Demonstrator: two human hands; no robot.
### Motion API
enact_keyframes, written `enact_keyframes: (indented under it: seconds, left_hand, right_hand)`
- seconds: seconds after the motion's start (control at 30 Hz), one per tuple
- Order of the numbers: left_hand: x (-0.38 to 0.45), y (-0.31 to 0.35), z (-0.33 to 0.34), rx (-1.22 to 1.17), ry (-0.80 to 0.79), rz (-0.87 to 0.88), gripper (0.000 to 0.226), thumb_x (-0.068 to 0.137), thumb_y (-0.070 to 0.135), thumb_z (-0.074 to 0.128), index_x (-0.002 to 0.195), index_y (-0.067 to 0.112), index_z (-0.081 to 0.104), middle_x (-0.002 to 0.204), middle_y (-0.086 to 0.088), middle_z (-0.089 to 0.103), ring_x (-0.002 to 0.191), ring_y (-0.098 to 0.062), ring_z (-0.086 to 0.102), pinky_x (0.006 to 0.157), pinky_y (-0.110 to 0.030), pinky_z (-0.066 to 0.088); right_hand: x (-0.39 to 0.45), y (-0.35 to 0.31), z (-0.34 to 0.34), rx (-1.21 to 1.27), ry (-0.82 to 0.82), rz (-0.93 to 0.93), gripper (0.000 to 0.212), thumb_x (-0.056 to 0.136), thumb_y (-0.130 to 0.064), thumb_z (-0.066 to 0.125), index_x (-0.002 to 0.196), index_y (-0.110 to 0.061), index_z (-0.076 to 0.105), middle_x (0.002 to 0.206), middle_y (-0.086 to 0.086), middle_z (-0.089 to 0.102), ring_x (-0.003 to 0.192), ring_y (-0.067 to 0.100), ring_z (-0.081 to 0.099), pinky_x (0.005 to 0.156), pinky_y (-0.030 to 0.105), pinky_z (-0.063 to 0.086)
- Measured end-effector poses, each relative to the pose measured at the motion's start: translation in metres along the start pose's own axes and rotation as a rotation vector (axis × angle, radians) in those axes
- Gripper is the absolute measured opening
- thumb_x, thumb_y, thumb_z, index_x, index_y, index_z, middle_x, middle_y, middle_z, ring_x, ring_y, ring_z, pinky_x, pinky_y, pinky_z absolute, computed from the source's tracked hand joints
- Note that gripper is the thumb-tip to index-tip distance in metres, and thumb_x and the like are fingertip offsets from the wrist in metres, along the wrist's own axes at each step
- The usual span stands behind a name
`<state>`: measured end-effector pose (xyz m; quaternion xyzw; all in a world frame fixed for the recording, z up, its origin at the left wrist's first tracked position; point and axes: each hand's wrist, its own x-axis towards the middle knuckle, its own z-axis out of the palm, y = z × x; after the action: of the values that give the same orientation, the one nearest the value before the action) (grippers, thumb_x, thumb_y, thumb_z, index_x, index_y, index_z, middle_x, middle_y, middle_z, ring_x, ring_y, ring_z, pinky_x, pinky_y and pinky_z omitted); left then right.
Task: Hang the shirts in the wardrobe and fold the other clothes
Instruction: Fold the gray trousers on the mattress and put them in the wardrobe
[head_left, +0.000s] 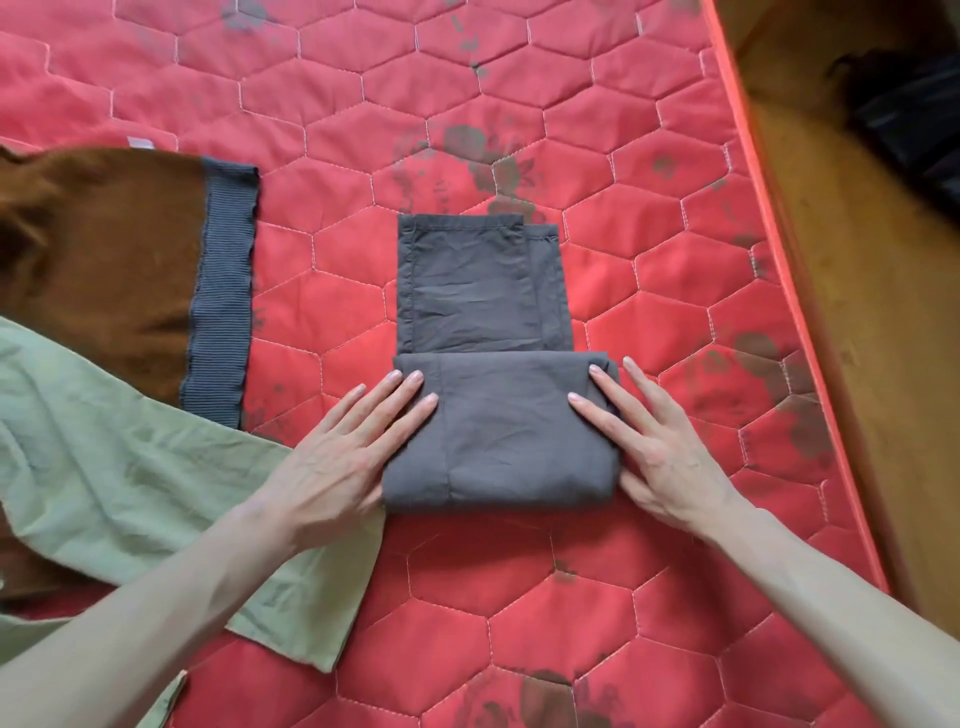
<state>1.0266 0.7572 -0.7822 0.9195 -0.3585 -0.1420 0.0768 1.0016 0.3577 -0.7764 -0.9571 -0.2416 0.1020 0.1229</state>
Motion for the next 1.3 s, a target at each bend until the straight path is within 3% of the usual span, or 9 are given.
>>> enact_keyframes:
  seconds: [0.17,0.33,0.5,0.57,0.63,0.77,0.97,1.07,1.3]
  left_hand:
    - [-0.007,0.009,-0.011,-0.22,0.008,-0.007,0.088,0.081,0.028,0.044,0.165,0.023,0.02,0.174,0.004,0.012,0.16,-0.016,0.01,0.127,-0.042,0.012]
    - [-0.014,0.032,-0.021,-0.645,0.153,-0.123,0.083,0.071,0.004,0.048,0.152,0.02,0.047,0.161,0.009,0.042,0.152,-0.013,0.034,0.126,-0.033,0.021]
    - [-0.001,0.052,-0.022,-1.181,0.315,-0.721,0.024,0.09,0.05,0.044,0.101,0.04,0.062,0.102,0.015,0.069,0.113,-0.023,0.068,0.105,-0.029,0.05]
    - [0.006,0.057,-0.026,-1.272,0.405,-0.851,0.046,0.09,0.079,0.035,0.09,0.04,0.059,0.087,0.02,0.07,0.096,0.006,0.07,0.095,-0.015,0.05]
    - [0.01,0.059,-0.031,-1.272,0.414,-0.89,0.06,0.095,0.079,0.012,0.092,0.042,0.059,0.102,0.024,0.066,0.091,0.025,0.057,0.092,-0.002,0.036]
    - [0.025,0.059,-0.028,-1.388,0.449,-1.024,0.083,0.088,0.09,0.008,0.12,0.044,0.071,0.125,0.016,0.07,0.119,0.0,0.057,0.112,-0.026,0.035]
    - [0.04,0.054,-0.025,-1.165,0.435,-1.052,0.033,0.097,0.062,0.057,0.111,0.034,0.067,0.102,0.021,0.073,0.099,0.009,0.065,0.098,-0.036,0.052]
    - [0.044,0.049,-0.011,-0.993,0.437,-1.126,0.038,0.094,0.067,0.058,0.099,0.029,0.059,0.094,0.015,0.069,0.095,-0.011,0.066,0.091,-0.044,0.051]
    - [0.063,0.052,-0.015,-0.492,0.719,-1.039,0.059,0.101,0.038,0.059,0.147,0.007,0.042,0.144,-0.017,0.045,0.136,-0.035,0.04,0.116,-0.039,0.027]
  right_hand:
    - [-0.012,-0.002,0.002,0.111,0.002,-0.015,0.093,0.078,-0.024,0.079,0.16,-0.026,0.035,0.172,0.003,0.021,0.16,0.032,0.009,0.128,0.046,0.02]
    - [-0.02,-0.013,0.004,0.316,0.109,0.023,0.066,0.089,-0.033,0.061,0.152,-0.018,0.049,0.167,0.0,0.034,0.159,0.028,0.019,0.124,0.049,0.025]
    - [-0.016,-0.035,0.0,0.449,0.291,0.137,0.048,0.096,-0.046,0.06,0.13,-0.013,0.065,0.145,-0.01,0.06,0.146,0.009,0.043,0.122,0.042,0.029]
    - [-0.009,-0.051,-0.003,0.537,0.39,0.243,0.045,0.098,-0.051,0.058,0.12,-0.013,0.068,0.123,-0.012,0.07,0.124,-0.006,0.057,0.109,0.028,0.041]
    - [0.001,-0.065,-0.007,0.669,0.439,0.396,0.046,0.091,-0.051,0.06,0.109,-0.009,0.066,0.092,-0.001,0.073,0.086,0.008,0.067,0.08,0.029,0.05]
    - [0.034,-0.08,-0.012,0.841,0.457,0.527,0.055,0.091,-0.062,0.055,0.114,-0.012,0.057,0.083,0.007,0.072,0.077,0.026,0.063,0.072,0.035,0.048]
    - [0.082,-0.075,0.0,0.804,0.473,0.644,0.028,0.106,-0.047,0.047,0.104,-0.019,0.049,0.069,-0.013,0.056,0.066,0.007,0.053,0.066,0.027,0.038]
    - [0.099,-0.066,0.016,0.656,0.505,0.673,0.036,0.108,-0.047,0.046,0.113,-0.013,0.055,0.086,-0.003,0.064,0.083,0.02,0.058,0.075,0.031,0.038]
    - [0.111,-0.068,0.02,0.118,0.547,0.683,0.055,0.106,-0.045,0.041,0.151,-0.013,0.048,0.15,0.011,0.049,0.138,0.033,0.046,0.113,0.044,0.035]
